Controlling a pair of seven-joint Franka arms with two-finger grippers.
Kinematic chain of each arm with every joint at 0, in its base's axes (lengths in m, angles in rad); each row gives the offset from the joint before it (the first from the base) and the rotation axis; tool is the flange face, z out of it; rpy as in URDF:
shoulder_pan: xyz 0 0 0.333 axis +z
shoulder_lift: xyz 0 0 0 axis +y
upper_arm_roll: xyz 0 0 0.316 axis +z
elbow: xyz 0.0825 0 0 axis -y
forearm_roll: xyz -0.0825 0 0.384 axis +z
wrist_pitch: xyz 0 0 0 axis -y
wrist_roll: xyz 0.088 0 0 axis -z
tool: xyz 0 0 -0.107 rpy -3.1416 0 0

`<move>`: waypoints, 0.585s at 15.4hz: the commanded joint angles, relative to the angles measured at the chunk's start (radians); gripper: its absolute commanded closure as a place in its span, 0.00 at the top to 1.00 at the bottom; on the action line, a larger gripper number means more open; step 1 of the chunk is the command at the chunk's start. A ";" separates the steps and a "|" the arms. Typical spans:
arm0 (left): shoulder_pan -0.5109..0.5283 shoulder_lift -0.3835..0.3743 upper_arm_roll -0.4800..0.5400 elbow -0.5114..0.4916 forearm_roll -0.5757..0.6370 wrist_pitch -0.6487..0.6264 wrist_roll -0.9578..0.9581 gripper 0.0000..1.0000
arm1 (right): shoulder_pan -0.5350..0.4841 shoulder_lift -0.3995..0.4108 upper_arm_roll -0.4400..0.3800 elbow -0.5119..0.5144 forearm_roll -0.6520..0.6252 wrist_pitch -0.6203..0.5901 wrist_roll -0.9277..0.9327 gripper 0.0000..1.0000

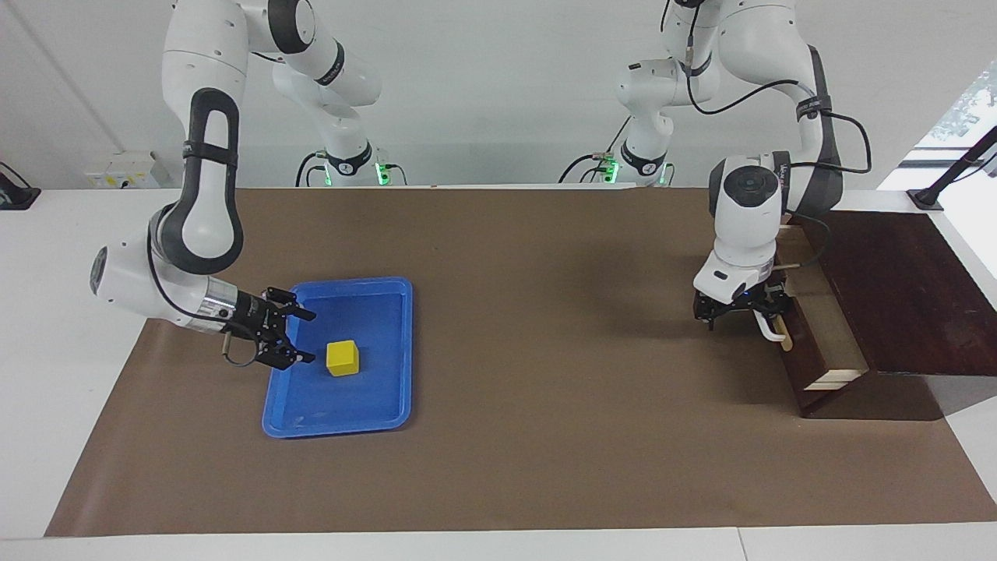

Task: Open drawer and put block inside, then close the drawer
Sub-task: 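Reach the right gripper over the yellow block in the blue tray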

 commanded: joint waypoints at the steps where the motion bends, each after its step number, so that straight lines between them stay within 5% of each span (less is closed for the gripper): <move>1: -0.056 0.026 0.006 0.046 -0.047 -0.034 -0.023 1.00 | 0.003 0.040 0.005 0.033 0.021 -0.008 0.014 1.00; 9: -0.073 0.029 0.007 0.066 -0.088 -0.057 -0.024 1.00 | 0.029 0.059 0.009 0.043 0.038 0.064 0.013 1.00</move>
